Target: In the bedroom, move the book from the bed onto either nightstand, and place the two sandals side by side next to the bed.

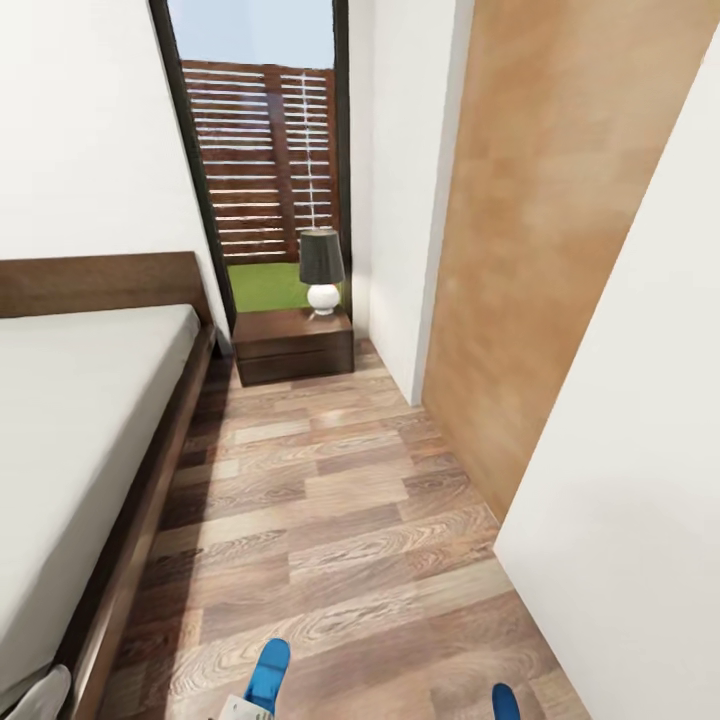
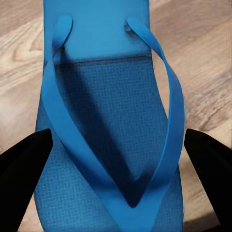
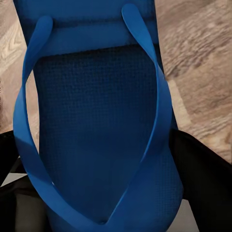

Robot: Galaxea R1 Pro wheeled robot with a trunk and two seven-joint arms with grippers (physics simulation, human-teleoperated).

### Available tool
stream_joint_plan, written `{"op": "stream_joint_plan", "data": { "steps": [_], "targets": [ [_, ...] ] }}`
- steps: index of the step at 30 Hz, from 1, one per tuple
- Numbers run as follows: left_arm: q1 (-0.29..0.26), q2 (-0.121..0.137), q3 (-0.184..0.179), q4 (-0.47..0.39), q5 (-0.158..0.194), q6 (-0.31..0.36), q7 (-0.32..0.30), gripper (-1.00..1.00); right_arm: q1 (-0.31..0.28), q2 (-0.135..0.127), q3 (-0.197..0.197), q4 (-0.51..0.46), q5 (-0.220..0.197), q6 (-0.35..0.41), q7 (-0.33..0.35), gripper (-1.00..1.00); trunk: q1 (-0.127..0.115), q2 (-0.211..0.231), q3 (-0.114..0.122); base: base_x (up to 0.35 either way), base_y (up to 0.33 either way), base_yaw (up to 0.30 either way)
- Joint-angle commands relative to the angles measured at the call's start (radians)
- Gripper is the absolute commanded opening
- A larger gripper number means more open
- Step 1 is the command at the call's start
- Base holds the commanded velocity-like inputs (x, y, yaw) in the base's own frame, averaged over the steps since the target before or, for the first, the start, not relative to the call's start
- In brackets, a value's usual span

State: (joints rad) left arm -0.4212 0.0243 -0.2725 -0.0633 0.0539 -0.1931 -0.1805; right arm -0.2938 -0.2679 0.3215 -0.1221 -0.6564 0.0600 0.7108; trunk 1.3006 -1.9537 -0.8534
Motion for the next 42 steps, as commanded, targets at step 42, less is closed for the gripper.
{"op": "stream_joint_plan", "data": {
  "steps": [42],
  "targets": [
    [-0.001,-0.001,-0.006,0.002,0.006,-0.003,-0.002,-1.0,0.0,-0.001,0.005,-0.001,-0.011,0.006,0.004,-1.0,0.0,0.0,-0.001,0.329,0.0,0.08]
  ]
}}
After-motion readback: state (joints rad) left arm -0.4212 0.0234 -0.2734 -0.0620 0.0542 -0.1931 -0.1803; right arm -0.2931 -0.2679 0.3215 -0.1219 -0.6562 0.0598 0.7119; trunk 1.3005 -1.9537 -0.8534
